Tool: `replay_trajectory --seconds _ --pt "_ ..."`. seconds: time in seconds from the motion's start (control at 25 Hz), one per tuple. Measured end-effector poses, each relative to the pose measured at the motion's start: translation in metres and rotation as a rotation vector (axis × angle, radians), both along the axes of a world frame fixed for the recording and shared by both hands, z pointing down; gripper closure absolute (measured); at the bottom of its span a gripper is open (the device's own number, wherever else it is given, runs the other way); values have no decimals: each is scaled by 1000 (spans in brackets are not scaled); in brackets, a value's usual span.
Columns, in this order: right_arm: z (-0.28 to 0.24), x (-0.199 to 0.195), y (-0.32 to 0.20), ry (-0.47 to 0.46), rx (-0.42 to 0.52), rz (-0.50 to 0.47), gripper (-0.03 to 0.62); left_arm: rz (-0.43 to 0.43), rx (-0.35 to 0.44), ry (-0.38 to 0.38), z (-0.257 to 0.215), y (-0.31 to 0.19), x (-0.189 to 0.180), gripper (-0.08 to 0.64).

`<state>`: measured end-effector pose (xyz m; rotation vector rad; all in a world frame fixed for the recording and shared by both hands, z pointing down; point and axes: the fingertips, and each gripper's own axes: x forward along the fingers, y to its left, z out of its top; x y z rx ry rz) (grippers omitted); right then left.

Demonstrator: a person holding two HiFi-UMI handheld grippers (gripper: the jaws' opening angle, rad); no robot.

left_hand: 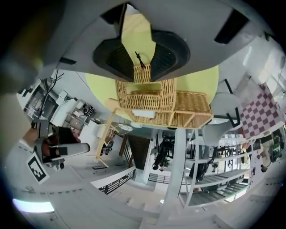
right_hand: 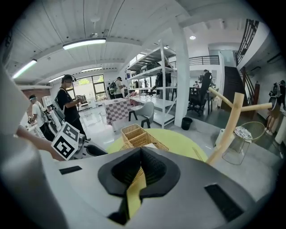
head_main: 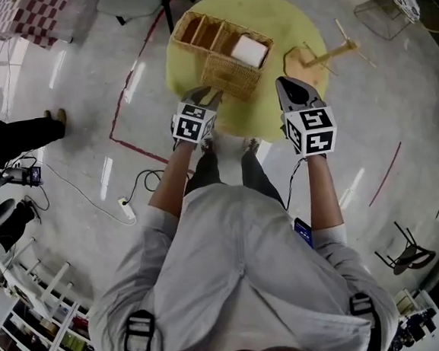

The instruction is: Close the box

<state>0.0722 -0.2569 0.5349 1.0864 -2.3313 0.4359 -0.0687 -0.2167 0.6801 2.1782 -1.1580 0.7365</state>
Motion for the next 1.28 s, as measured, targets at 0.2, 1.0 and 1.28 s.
replay_trajectory --seconds 0.2,1.0,1.28 --pt "23 12 5 21 -45 1 569 -4 -109 -21 47 13 10 428" --pt "40 23 15 25 -96 8 569 -79 -182 -19 80 20 16 520" --pt "18 21 5 -3 -64 17 569 -55 -112 -9 27 8 10 522"
